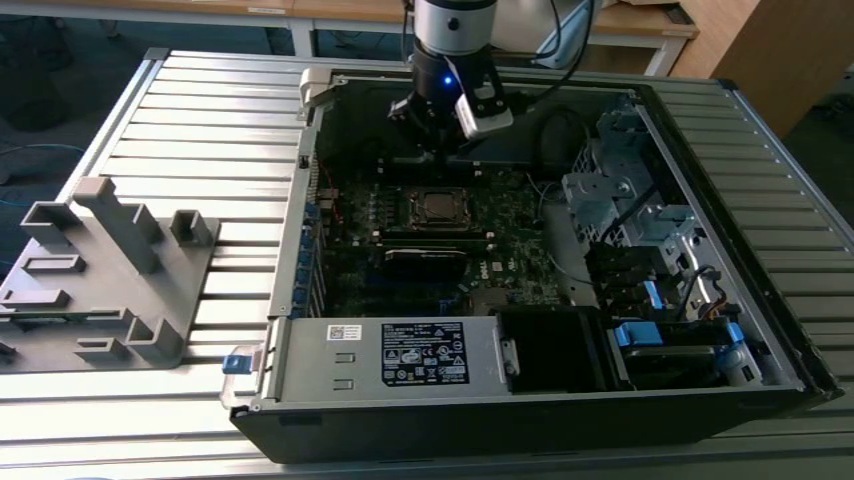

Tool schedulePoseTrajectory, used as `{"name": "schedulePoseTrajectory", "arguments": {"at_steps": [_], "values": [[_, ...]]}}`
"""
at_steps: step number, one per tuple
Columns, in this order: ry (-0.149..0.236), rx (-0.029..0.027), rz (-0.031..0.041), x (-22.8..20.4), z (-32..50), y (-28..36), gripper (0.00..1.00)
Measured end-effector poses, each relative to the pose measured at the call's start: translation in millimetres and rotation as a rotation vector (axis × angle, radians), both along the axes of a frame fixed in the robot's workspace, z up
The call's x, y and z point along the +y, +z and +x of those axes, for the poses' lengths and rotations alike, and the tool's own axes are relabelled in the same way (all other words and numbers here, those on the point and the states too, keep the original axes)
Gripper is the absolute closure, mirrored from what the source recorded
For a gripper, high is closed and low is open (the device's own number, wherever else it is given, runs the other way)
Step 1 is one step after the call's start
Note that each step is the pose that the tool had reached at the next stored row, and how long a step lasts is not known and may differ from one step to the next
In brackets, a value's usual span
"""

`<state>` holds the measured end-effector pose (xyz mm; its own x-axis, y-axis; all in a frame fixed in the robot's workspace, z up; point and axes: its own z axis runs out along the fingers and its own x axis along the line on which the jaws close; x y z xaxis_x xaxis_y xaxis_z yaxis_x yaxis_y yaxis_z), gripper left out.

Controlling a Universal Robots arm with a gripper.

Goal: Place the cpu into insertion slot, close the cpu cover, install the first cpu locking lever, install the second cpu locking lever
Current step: 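Install the second cpu locking lever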

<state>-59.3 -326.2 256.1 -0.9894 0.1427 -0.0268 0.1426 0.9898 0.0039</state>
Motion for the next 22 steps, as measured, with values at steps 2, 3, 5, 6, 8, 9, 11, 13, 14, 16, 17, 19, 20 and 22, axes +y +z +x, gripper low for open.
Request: {"name": "schedulePoseTrajectory", "arguments": {"at_steps": [2,3,5,6,8,9,11,13,14,16,17,19,20,22], "values": [[0.000,-0.0001,0.0000,0.0,0.0,0.8,0.89],[0.000,-0.0001,0.0002,0.0,0.0,0.7,0.89],[0.000,-0.0002,0.0003,0.0,0.0,0.8,0.89],[0.000,-0.0001,0.0002,0.0,0.0,0.8,0.89],[0.000,-0.0001,0.0001,0.0,0.0,0.9,0.89],[0.003,-0.0001,0.0001,0.0,0.0,0.9,0.89],[0.017,0.0000,0.0000,0.0,0.0,0.9,0.89],[0.023,0.0000,-0.0001,0.0,0.0,0.9,0.89],[0.024,0.0000,-0.0002,0.0,0.0,0.9,0.89],[0.026,-0.0001,-0.0001,0.0,0.0,0.9,0.89],[0.027,0.0000,-0.0002,-0.3,0.0,0.9,0.89],[0.028,0.0000,-0.0003,-0.9,0.0,0.9,0.89],[0.029,-0.0001,-0.0002,-1.3,0.0,0.9,0.89],[0.030,0.0000,-0.0002,-2.5,0.0,0.9,0.89]]}}
